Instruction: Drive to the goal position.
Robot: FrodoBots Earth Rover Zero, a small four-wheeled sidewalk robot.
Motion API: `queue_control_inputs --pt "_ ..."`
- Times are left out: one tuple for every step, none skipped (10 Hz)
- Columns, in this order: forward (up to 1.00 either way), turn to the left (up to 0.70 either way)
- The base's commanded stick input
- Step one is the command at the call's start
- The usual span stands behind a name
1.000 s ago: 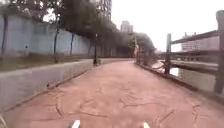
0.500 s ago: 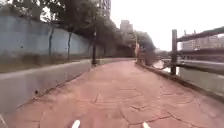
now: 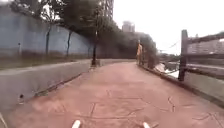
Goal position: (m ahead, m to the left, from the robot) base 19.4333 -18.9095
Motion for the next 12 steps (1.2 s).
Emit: queue_control_inputs --pt "0.70 0.00" --pt "0.70 0.00" --pt "0.70 0.00" --pt "0.70 0.00" --pt "0.70 0.00" --pt "0.70 0.00" --pt "0.70 0.00" --pt "0.70 0.00" --pt "0.70 0.00" --pt "0.70 0.00" --pt "0.70 0.00" --pt "0.70 0.00"
